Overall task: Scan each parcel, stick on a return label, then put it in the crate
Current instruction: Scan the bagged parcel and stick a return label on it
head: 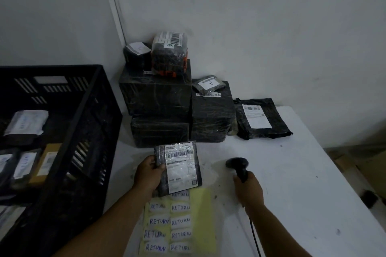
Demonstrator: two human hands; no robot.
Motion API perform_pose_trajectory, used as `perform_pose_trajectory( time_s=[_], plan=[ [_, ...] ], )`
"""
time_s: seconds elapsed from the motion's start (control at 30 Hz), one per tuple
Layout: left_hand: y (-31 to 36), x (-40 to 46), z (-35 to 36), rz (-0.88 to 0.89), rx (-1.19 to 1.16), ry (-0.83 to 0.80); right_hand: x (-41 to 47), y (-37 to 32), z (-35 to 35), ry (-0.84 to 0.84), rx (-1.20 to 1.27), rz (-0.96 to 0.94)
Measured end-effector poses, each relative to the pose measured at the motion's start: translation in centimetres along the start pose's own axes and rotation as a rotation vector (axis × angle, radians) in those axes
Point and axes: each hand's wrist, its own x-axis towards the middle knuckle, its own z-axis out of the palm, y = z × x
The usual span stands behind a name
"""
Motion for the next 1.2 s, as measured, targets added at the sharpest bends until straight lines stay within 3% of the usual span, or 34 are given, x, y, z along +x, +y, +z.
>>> perform_pose_trajectory(
  time_s=[0.33, 0.57, 1.2],
  plan=[
    [0.8, 0.5, 0.0, 0.052, -0.059, -0.001, -5.1, -3.5, -0.9, -0.218, 0.329, -0.061],
    [0.6, 0.6, -0.3, 0.064, 0.026, 0.019, -9.3, -5.5, -0.5, -0.387, 0.335, -0.136],
    [0.3, 1.0, -0.9, 0.107, 0.177, 0.012, -11.3, -6.1, -0.3, -0.430, 0.289, -0.189]
  ],
)
